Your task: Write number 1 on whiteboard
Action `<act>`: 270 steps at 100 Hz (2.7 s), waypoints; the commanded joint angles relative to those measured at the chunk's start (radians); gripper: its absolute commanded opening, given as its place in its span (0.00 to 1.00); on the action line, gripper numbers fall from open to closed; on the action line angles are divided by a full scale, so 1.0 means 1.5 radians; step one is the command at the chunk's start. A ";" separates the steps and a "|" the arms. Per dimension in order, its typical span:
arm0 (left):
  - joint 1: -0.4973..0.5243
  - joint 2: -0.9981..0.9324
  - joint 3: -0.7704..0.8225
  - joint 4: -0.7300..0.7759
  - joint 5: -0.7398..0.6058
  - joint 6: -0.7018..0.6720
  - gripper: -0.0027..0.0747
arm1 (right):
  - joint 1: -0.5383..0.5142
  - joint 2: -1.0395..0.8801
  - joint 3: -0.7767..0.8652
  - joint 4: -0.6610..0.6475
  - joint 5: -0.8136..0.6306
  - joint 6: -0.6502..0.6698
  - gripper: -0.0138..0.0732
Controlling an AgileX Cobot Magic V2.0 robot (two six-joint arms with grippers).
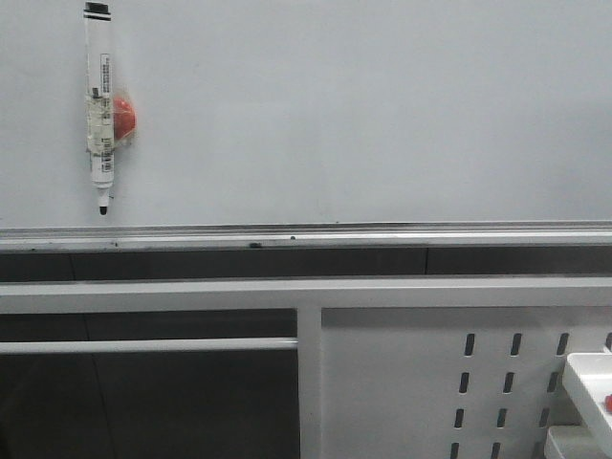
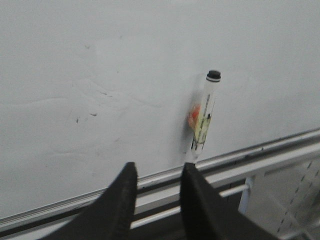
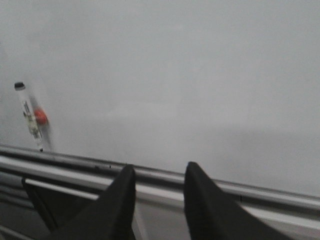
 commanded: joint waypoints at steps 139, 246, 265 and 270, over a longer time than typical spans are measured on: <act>-0.325 0.592 0.001 -0.108 -0.669 -0.115 0.54 | -0.003 0.049 -0.024 -0.005 0.024 -0.066 0.54; -0.326 0.633 0.000 -0.034 -0.786 -0.172 0.52 | -0.003 0.049 -0.024 -0.005 0.022 -0.066 0.54; -0.326 0.633 -0.002 -0.036 -0.786 -0.172 0.39 | -0.003 0.049 -0.024 -0.005 0.022 -0.066 0.54; -0.326 0.633 -0.004 -0.036 -0.786 -0.172 0.35 | -0.003 0.049 -0.024 -0.005 0.022 -0.066 0.54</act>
